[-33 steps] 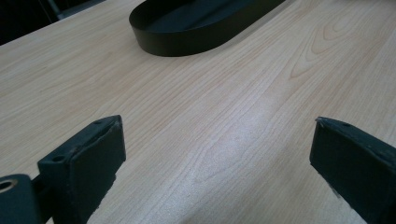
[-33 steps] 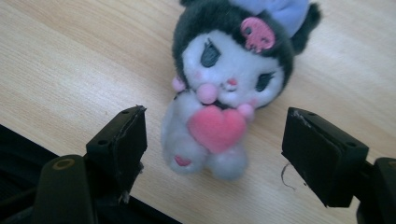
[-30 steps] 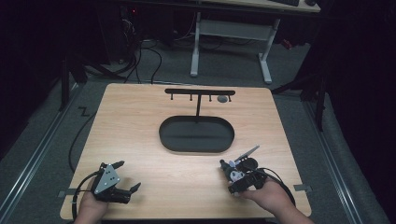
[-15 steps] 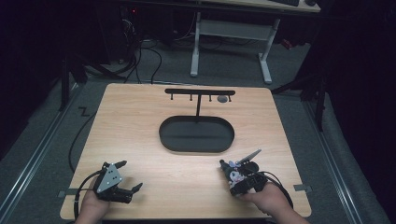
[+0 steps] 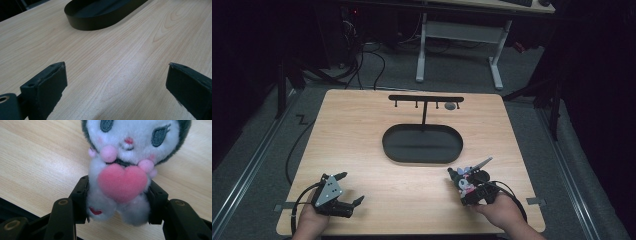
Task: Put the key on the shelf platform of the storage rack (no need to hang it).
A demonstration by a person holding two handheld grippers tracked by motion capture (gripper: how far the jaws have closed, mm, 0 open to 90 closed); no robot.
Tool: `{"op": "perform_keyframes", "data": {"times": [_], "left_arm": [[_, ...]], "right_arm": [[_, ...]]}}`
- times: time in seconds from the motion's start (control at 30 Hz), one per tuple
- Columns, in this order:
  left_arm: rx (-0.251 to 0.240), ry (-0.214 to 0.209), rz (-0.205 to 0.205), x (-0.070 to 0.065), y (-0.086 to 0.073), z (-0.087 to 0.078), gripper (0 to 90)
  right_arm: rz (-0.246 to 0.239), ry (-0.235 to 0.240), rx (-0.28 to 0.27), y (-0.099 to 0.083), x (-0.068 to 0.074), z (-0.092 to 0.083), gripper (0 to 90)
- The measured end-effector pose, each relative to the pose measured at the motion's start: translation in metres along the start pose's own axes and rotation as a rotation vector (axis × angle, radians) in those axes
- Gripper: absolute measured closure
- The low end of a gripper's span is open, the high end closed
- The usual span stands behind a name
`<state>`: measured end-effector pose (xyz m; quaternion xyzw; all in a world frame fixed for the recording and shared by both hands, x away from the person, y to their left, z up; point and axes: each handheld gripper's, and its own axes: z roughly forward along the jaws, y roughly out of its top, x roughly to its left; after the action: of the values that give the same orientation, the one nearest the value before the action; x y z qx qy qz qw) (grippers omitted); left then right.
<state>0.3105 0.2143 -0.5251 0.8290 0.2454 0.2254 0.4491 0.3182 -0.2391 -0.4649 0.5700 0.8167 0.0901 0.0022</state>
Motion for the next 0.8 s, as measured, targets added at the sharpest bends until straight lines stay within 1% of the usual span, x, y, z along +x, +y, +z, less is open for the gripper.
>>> {"op": "perform_keyframes", "data": {"times": [0.1,0.13,0.17,0.23,0.27,0.33,0.47,0.5,0.53,0.57,0.7,0.73,0.8], "left_arm": [[0.001,-0.001,0.000,0.000,0.000,0.000,4.1],[0.001,-0.001,0.001,0.000,0.000,0.000,4.1],[0.001,-0.001,0.002,0.000,0.000,0.000,4.0],[0.002,-0.001,0.002,0.000,0.000,0.000,4.1],[0.002,-0.001,0.002,0.000,0.000,0.000,4.1],[0.003,-0.002,0.002,0.000,0.000,0.000,4.1],[0.002,-0.001,0.000,0.000,0.000,0.000,4.1],[0.003,-0.001,-0.001,0.000,0.000,0.000,4.1],[0.003,0.000,-0.002,0.000,0.000,0.000,4.1],[0.002,0.001,-0.002,0.000,-0.001,0.001,4.1],[-0.001,0.000,-0.001,0.001,0.000,0.001,4.1],[0.001,0.000,0.000,0.001,0.000,0.001,4.1],[0.002,0.000,0.003,0.001,0.000,0.001,4.1]], "right_arm": [[-0.003,-0.011,-0.016,0.003,0.000,-0.007,48.0],[-0.015,-0.014,-0.024,0.004,-0.001,-0.010,48.0],[-0.004,-0.014,-0.028,0.005,0.000,-0.012,48.0],[-0.015,-0.023,-0.032,0.007,0.000,-0.015,48.0],[-0.009,-0.032,-0.026,0.009,0.001,-0.018,48.0],[-0.019,-0.033,-0.042,0.011,0.000,-0.021,48.0],[-0.036,-0.055,-0.048,0.019,0.000,-0.028,48.0],[-0.032,-0.052,-0.052,0.021,0.001,-0.030,48.0],[-0.038,-0.053,-0.059,0.024,0.001,-0.031,47.9],[-0.040,-0.062,-0.055,0.025,0.001,-0.032,47.9],[-0.045,-0.066,-0.067,0.035,0.003,-0.036,48.0],[-0.037,-0.067,-0.070,0.037,0.004,-0.037,48.0],[-0.045,-0.066,-0.077,0.042,0.005,-0.038,48.0]]}}
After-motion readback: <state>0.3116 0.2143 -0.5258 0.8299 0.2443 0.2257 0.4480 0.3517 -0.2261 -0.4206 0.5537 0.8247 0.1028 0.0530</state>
